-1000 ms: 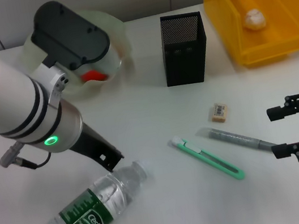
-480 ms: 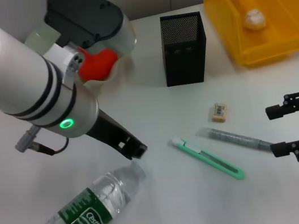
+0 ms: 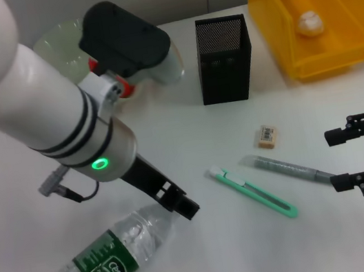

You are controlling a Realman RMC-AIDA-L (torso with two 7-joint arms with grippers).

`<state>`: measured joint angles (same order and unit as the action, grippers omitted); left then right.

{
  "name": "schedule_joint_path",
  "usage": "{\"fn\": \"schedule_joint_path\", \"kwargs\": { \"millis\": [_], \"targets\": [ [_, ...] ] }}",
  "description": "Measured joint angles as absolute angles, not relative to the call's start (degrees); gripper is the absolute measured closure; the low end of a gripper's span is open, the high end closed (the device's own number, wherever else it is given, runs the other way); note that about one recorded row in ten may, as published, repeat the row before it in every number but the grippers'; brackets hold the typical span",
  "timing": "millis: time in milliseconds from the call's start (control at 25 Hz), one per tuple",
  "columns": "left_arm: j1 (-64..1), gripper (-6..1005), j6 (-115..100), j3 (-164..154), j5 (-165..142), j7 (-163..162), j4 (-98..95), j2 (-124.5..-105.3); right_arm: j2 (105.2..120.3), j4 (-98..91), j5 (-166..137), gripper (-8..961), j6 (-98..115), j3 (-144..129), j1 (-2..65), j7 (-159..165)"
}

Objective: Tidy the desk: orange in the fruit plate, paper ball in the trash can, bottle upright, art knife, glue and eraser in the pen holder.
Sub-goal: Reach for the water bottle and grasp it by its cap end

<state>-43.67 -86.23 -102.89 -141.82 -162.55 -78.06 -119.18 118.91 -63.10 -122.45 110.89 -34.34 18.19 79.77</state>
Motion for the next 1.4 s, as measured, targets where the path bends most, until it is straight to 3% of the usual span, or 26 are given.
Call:
{"fn": "schedule_joint_path", "kwargs": {
  "millis": [200, 1400],
  "targets": [
    [-45.07, 197, -83.09, -105.84, -141.63, -163.33, -74.72, -119.18, 118.91, -63.05, -122.45, 203, 110.83, -34.69, 18.19, 79.63],
    [-45.33, 299, -78.47, -109.83, -141.66, -162.81, -67.39, -119.18, 118.92, -61.7, -122.16, 203, 110.83, -34.46, 18.19, 78.83]
  ]
}}
